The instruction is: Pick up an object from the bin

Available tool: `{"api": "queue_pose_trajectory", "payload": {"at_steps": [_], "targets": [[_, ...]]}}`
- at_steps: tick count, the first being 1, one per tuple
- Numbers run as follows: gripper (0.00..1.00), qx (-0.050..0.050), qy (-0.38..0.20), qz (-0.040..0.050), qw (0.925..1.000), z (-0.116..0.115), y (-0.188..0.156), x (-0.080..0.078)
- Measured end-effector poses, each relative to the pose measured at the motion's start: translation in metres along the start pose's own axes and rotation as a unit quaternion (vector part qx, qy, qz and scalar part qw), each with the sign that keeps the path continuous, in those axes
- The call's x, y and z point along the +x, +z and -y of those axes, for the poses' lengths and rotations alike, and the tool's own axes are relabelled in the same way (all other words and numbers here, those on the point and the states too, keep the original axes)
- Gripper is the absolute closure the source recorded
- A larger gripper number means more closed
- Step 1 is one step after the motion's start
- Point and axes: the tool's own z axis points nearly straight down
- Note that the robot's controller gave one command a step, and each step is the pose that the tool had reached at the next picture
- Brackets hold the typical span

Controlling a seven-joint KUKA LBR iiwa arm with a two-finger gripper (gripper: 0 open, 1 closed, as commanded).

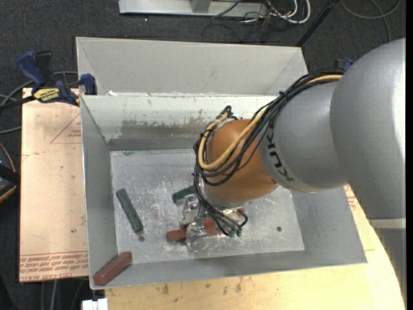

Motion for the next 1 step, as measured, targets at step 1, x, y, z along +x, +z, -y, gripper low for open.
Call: {"api": "queue_pose_trajectory", "payload": {"at_steps": [1], "targets": [[1.00,0.001,0.006,-0.0067,1.0000,0.0057,-0.1013,-0.0137]]}}
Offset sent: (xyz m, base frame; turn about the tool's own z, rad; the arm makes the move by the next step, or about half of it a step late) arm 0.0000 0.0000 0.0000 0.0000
